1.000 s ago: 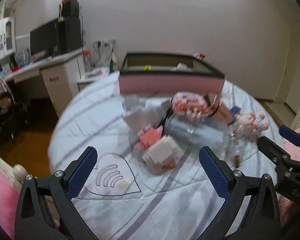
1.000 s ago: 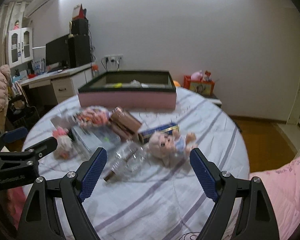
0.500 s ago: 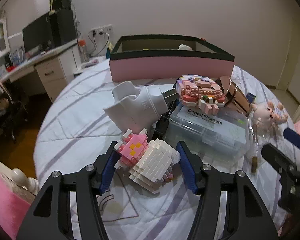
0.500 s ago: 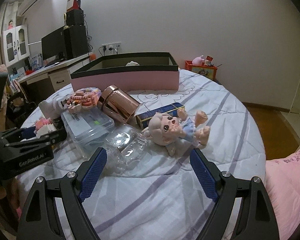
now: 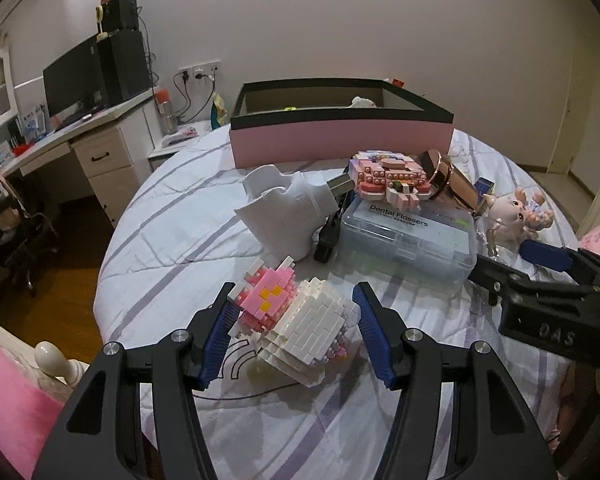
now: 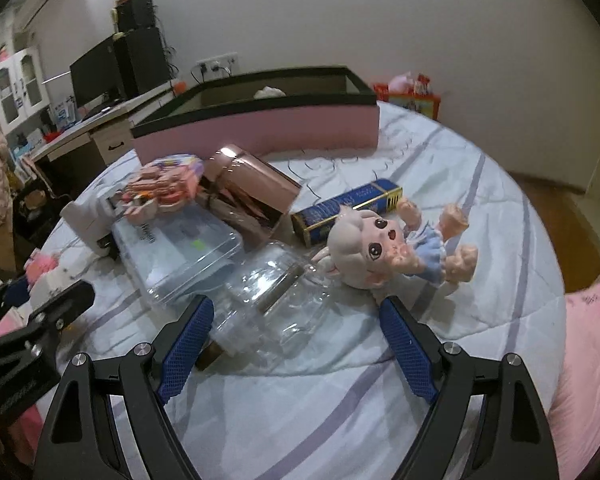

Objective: Organize rigid objects
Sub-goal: 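Grasp the pink-white block figure with the left gripper while the right grasps the clear bottle, then carry the block figure and clear bottle over the pink box and release both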

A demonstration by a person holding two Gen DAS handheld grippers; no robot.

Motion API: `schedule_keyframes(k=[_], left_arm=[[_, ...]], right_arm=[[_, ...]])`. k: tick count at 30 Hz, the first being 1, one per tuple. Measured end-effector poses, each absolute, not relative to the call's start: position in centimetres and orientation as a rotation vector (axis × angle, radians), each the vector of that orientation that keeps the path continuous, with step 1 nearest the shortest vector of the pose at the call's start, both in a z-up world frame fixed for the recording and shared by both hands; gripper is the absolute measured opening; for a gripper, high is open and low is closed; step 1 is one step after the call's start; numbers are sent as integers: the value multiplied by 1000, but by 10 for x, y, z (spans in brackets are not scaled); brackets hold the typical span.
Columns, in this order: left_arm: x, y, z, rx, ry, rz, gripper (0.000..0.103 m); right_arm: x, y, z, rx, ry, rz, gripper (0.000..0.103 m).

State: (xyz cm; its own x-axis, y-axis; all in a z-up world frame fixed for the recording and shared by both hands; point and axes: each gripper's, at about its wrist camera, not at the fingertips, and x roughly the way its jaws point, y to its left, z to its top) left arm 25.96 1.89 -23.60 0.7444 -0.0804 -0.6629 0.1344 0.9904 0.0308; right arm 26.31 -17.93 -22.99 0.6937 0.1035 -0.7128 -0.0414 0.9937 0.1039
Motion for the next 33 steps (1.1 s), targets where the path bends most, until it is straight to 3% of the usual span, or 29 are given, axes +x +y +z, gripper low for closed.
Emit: schedule_keyframes(k=[3, 6, 19, 33], left_arm=[[258, 15, -235, 80, 718, -129, 60], [256, 11, -233, 85, 712, -142, 60], [246, 3, -209, 90, 652, -165, 60], [238, -5, -132, 84, 431, -135, 60]], right_arm=[[267, -179, -231, 70, 809, 77, 82], [264, -177, -232, 45, 798, 81, 50], [245, -183, -207, 57, 699, 140, 49], [230, -168, -131, 38, 472, 167, 50]])
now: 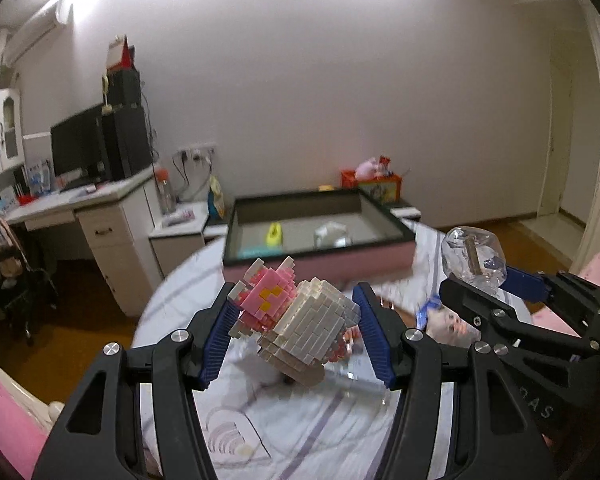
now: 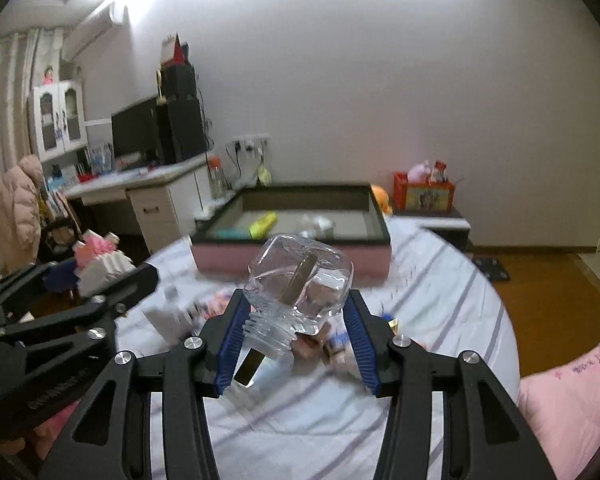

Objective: Organize rigid objects
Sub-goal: 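Carry the block figure and clear bottle over the pink box and release both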

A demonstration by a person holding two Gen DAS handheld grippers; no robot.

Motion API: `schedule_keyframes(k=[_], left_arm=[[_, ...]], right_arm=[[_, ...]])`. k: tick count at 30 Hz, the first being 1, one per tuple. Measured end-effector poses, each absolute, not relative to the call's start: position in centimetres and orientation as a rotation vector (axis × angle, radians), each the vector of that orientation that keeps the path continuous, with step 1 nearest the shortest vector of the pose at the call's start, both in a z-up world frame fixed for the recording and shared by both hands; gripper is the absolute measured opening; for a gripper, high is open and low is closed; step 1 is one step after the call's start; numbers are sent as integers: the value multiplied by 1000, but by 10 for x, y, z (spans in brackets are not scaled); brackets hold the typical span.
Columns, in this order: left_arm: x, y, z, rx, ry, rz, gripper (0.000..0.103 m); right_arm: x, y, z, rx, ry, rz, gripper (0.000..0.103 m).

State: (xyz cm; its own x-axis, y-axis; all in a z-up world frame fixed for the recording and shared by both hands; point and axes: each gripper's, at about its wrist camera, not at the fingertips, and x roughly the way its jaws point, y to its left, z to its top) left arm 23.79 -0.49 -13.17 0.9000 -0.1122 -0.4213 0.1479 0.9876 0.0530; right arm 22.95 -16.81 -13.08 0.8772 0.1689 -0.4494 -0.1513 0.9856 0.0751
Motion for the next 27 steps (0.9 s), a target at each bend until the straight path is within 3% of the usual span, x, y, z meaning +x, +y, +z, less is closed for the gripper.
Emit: schedule_keyframes(k=[27], left_arm=[[269, -2, -59, 114, 185, -63, 60]], right_arm=[[255, -152, -47, -40, 218, 160, 50]])
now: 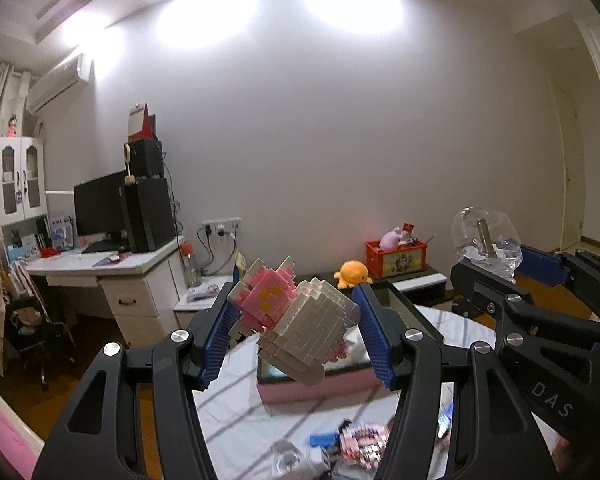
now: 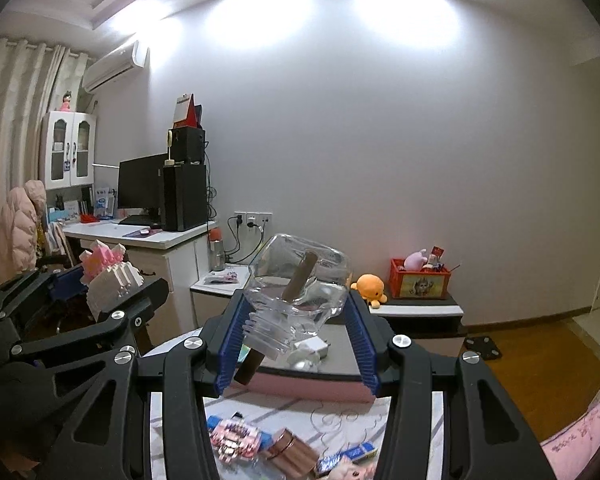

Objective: Organize rigid objects
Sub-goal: 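Carry the block figure and clear bottle over the pink box and release both, then withdraw both tools from the pink box back over the bed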

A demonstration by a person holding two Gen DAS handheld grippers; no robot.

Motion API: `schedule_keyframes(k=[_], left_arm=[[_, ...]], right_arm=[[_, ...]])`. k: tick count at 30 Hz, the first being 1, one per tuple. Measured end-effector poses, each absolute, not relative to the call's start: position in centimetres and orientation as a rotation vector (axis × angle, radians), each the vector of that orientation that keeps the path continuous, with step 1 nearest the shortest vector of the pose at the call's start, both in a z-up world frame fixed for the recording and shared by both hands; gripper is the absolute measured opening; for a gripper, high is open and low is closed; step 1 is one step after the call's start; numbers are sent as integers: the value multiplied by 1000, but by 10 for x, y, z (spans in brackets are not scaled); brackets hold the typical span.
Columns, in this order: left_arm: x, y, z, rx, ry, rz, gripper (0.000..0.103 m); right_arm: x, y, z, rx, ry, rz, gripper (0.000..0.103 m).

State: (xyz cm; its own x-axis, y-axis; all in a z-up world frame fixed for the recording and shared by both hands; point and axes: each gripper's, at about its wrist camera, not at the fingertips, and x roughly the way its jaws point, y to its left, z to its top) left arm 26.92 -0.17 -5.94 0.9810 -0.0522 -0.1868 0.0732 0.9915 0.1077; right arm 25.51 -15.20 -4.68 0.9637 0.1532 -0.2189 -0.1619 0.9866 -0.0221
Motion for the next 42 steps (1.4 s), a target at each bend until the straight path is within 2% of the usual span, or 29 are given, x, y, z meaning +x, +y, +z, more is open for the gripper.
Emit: schedule_keyframes(k=[7, 16, 22, 29, 34, 38, 42], left_arm=[[303, -8, -54, 162, 139, -51, 60], [373, -22, -68, 218, 190, -65, 60], [447, -24, -101, 201, 376, -124, 60], [514, -32, -159, 210, 636, -182, 60], [531, -46, -184, 242, 749, -224, 60], [533, -53, -190, 284, 760, -215, 61], [535, -53, -192, 295, 769, -203, 72]], right_arm=[[280, -150, -44, -61, 201, 154, 50], [343, -153, -57, -67, 269, 137, 50], [407, -156, -82, -73, 396, 144, 50], [467, -161, -136, -56, 613, 154, 50], [485, -170, -166, -77, 720, 103, 50], [492, -177, -179, -88, 772, 79, 50], [489, -185, -180, -57, 778, 88, 53]])
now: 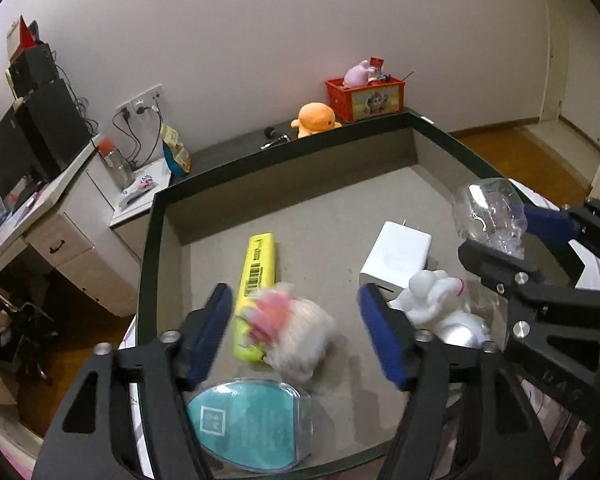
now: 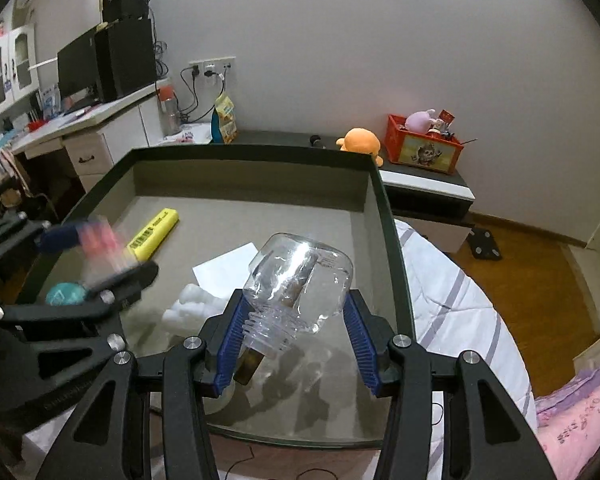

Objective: Organize rigid objects
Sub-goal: 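Withdraw both tools from the pink box back over the bed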

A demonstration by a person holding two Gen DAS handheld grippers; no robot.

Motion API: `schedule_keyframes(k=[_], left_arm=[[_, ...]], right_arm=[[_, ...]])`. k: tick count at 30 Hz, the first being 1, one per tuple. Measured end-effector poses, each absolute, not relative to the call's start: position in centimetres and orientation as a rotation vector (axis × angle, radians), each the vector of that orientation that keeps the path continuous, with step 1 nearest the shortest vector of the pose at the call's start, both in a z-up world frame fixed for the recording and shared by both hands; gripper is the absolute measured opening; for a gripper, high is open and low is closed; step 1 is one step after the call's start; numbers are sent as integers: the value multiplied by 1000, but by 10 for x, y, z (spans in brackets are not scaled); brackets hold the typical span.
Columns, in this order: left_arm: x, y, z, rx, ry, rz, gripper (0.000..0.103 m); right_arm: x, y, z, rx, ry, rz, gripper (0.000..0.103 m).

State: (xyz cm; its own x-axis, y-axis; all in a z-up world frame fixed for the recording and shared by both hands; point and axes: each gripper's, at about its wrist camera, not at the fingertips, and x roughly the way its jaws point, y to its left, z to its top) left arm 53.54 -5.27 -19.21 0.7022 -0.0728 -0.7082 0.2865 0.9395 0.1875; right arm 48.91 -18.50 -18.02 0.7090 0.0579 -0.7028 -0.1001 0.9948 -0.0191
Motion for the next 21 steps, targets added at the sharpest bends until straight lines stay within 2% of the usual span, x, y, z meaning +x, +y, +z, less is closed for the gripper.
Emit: schedule_keyframes(k=[2, 4, 5, 13, 21], left_arm=[[532, -49, -186, 306, 752, -173, 78], [526, -42, -177, 288, 731, -160, 86], [521, -37, -170, 267, 713, -160, 91], [431, -11, -102, 182, 489, -126, 101], [315, 9, -59, 139, 297, -79, 103]], right_arm=[[488, -187, -177, -47, 777, 82, 63], [486, -191, -173, -25, 775, 77, 78], [484, -193, -170, -17, 765, 76, 81], [422, -195, -109, 46, 608, 126, 84], [315, -181, -60, 24, 397, 163, 87]])
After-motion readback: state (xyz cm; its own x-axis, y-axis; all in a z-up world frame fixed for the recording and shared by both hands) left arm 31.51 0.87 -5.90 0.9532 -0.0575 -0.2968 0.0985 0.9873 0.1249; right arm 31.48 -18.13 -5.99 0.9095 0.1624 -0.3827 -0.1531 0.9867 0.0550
